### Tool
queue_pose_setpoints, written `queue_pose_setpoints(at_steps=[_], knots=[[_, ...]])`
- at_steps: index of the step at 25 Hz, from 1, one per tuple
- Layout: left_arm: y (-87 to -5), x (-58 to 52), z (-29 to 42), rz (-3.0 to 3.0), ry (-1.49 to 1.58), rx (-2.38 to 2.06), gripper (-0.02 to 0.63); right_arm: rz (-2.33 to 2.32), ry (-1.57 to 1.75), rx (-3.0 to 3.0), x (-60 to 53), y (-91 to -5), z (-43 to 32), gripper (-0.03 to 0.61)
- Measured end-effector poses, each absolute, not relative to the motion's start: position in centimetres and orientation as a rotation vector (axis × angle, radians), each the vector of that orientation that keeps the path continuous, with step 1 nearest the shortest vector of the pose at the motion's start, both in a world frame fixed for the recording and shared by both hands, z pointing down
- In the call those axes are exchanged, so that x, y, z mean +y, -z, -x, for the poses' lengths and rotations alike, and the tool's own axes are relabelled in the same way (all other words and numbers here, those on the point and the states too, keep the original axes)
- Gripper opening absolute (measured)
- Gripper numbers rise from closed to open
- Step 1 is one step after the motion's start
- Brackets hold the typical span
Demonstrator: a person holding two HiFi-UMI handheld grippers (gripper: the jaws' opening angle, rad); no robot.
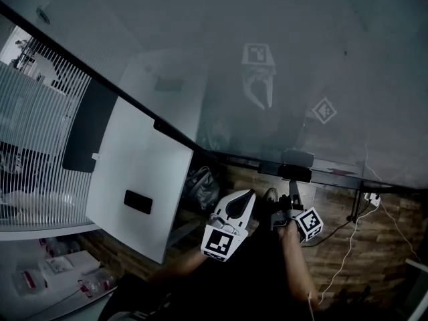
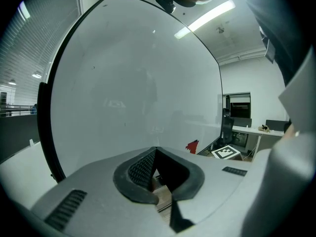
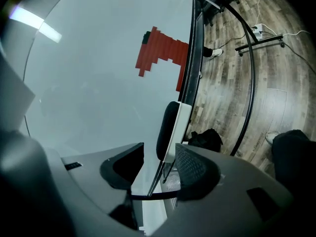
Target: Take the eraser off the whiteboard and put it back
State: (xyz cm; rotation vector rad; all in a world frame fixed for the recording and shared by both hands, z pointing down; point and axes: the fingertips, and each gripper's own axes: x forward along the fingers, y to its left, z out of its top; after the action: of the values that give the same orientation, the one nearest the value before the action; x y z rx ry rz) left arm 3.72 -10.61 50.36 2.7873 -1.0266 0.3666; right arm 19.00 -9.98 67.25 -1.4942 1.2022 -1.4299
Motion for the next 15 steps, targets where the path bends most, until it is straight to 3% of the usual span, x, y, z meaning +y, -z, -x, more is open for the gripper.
queue_pose_setpoints(at_steps=[8, 9, 11, 15], knots=[[-48.3, -8.3, -2.3, -2.813, -0.261, -1.025, -0.003, 1.556, 1.343, 1.325, -7.5, -62.9, -17.9, 0.182], [-47.9, -7.9, -1.9, -2.817, -0.247, -1.024, -0.003, 1.567, 1.326, 1.359, -7.1, -62.1, -17.5, 0.167], [-47.2, -7.0, -1.0, -2.824, -0.218, -1.029, -0.003, 1.595, 1.297, 1.400, -6.3, -60.4, -16.8, 0.066], [-45.1, -5.7, 1.4, -2.804, -0.137, -1.065, -0.003, 1.603, 1.251, 1.411, -4.1, -57.2, -15.5, 0.023]])
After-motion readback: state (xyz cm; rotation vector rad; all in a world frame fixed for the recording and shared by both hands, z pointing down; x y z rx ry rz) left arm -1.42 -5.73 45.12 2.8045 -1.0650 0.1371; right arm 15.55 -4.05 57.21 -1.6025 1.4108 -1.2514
